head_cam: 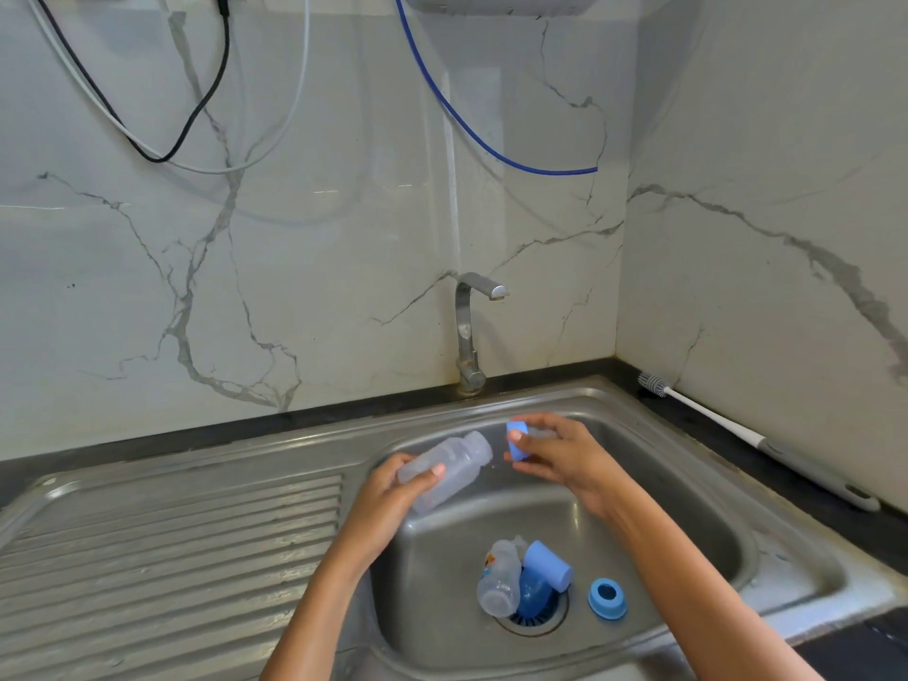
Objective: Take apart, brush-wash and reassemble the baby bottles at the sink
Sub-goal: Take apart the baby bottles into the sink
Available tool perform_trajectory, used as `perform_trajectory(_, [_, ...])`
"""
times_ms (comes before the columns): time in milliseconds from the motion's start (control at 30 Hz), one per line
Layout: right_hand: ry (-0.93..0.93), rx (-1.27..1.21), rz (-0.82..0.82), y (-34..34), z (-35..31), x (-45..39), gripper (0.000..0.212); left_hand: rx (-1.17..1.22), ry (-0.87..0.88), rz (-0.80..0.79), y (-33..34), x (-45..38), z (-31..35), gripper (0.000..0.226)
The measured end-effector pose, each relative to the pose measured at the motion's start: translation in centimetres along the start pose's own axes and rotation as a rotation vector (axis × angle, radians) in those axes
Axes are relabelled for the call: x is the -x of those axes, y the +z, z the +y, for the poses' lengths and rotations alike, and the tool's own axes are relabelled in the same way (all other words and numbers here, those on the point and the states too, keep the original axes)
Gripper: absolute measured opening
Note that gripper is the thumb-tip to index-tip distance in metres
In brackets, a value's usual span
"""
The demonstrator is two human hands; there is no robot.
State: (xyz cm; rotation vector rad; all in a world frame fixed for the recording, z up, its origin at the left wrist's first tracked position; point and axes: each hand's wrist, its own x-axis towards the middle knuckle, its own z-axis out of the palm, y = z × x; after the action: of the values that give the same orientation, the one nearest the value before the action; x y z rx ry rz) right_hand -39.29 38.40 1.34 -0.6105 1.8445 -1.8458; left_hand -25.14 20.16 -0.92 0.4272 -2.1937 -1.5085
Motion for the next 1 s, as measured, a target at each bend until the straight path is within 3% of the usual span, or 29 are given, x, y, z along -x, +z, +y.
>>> perform_trajectory(67, [0.038, 0.01, 0.159, -0.6, 0.3, -0.5, 0.027, -0.189, -0.048, 0.133, 0.2, -0.1, 0.0, 0.04])
perform_trajectory(167, [0.033, 0.34, 0.279, -1.3, 1.0, -1.2, 0.031, -0.73, -0.079, 0.204, 1.3, -0.3, -0.1, 0.05])
perform_trajectory(300, [0.037, 0.503, 0.23, -0.6, 0.9, -1.5, 0.04, -1.252, -0.159, -0.049, 3.8, -2.2, -0.7, 0.055])
perform_trajectory(467, [0.016, 0.623, 0.195, -0.3, 1.3, -1.6, 0.039, -1.466, -0.276, -0.205, 5.0, -3.7, -3.1, 0.06])
perform_trajectory(733, [-0.011, 0.678, 0.179, -0.1, 1.5, -1.5, 0.036, -1.273, -0.301, -0.078, 3.8, -4.1, -2.2, 0.053])
perform_trajectory(867, [0.023, 0.595, 0.161, 0.2, 1.4, -1.3, 0.035, -0.867, -0.16, 0.097, 3.1, -3.2, -0.5, 0.036])
perform_trajectory(1000, [0.052, 0.424, 0.1, 1.1, 0.8, -0.5, 0.032, -0.326, -0.013, 0.127, 2.8, -1.2, -0.3, 0.027])
